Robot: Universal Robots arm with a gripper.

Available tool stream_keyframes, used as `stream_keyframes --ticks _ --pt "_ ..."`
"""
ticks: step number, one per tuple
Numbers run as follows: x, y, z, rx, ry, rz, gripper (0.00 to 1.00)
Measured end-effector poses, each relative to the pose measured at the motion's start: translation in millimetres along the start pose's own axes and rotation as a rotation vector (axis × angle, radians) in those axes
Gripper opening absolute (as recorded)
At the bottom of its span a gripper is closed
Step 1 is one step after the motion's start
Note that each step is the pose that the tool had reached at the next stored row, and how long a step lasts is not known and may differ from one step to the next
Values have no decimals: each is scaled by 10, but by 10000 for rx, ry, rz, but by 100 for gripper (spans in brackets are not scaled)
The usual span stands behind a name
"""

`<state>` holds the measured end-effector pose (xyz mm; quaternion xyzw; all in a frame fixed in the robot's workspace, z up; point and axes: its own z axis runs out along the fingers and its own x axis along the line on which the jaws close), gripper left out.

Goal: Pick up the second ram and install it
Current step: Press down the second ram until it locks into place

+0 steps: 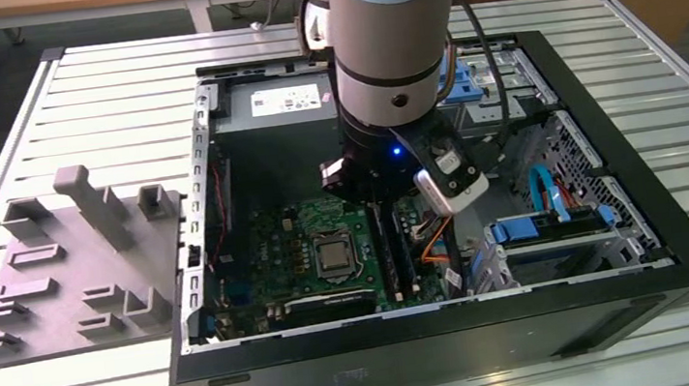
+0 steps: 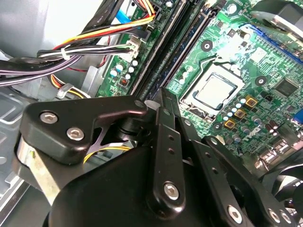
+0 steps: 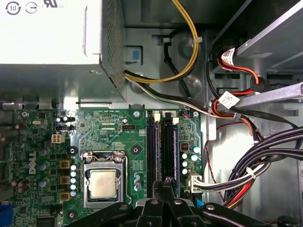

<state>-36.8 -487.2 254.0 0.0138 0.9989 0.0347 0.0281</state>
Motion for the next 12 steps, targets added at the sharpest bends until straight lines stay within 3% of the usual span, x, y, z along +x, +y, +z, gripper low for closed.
stream_keyframes --ticks 5,12 --pt "0 9 0 1 2 0 11" --pt "2 36 18 -148 4 8 11"
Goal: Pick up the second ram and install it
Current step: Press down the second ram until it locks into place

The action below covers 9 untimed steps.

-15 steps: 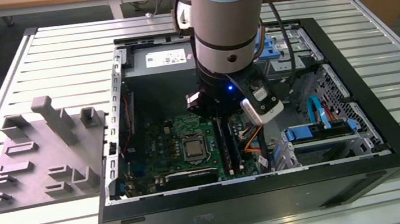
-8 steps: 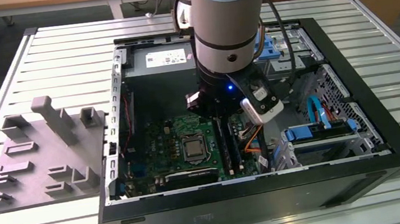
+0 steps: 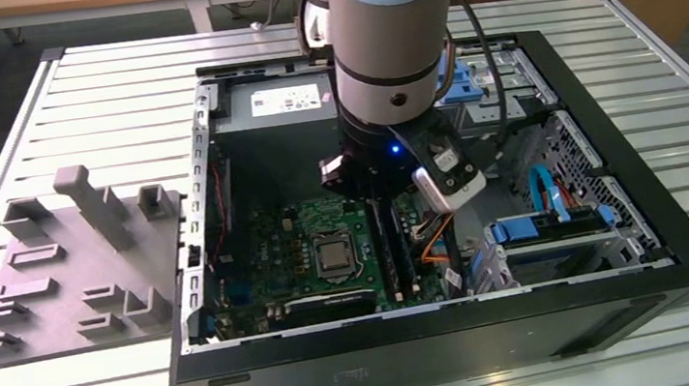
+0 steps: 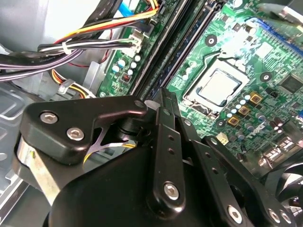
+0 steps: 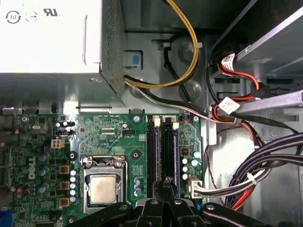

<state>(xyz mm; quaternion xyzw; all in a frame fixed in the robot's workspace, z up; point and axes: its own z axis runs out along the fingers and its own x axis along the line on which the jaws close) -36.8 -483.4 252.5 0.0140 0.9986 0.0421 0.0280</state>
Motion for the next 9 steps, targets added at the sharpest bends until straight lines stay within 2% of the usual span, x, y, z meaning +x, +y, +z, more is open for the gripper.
stream_keyframes --ticks 4,9 --pt "2 28 10 -57 1 5 11" --pt "3 72 21 -62 1 3 11"
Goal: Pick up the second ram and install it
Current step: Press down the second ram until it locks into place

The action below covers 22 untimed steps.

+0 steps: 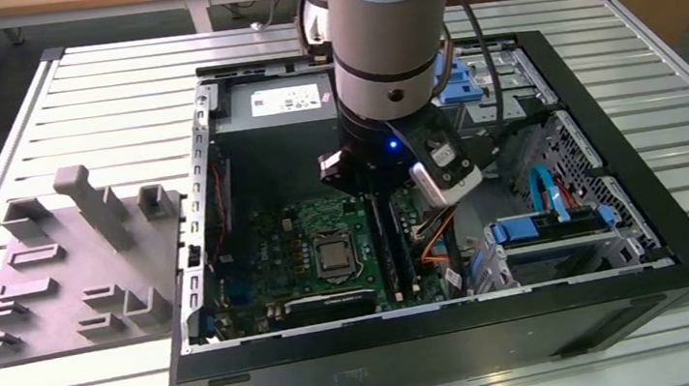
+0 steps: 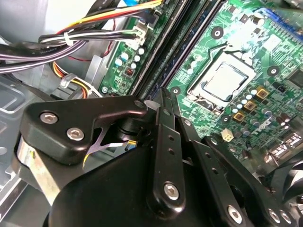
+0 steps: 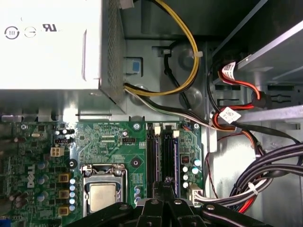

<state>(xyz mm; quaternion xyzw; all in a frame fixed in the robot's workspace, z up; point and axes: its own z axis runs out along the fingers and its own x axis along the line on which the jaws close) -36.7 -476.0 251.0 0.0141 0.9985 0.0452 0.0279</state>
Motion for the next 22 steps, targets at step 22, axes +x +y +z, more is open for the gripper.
stream_keyframes --ticks 22 --pt "7 119 62 127 -2 -5 11"
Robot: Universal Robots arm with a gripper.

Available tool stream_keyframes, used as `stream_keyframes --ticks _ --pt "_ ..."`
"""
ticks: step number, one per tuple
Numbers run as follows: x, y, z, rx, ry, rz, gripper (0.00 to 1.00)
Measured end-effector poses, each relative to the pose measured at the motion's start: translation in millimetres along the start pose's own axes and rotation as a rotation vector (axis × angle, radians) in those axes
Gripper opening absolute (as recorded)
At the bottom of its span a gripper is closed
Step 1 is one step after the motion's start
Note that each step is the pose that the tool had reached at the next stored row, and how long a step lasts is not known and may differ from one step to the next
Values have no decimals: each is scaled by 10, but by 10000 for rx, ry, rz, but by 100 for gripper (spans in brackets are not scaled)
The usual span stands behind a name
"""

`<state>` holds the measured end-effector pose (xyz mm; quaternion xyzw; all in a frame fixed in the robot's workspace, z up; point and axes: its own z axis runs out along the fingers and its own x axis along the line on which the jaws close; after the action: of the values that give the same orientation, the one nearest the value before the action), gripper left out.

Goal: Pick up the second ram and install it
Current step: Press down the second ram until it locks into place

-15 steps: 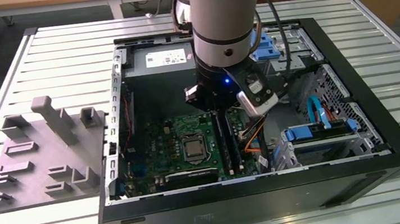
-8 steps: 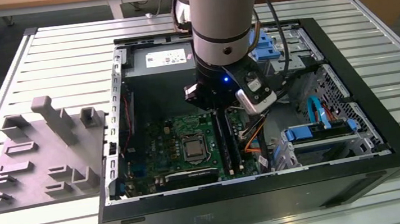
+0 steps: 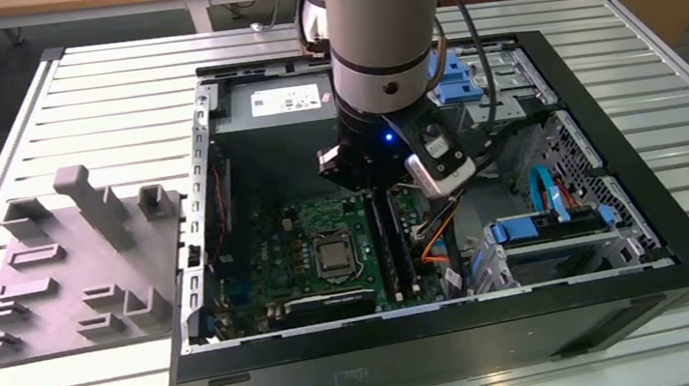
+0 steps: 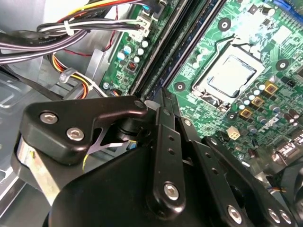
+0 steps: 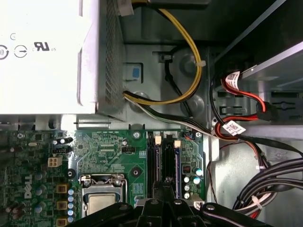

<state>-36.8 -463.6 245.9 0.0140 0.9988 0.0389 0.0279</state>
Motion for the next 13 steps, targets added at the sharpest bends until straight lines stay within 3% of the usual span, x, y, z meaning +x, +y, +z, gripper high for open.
stream_keyframes --ticks 13 --pt "4 81 32 -17 0 0 11"
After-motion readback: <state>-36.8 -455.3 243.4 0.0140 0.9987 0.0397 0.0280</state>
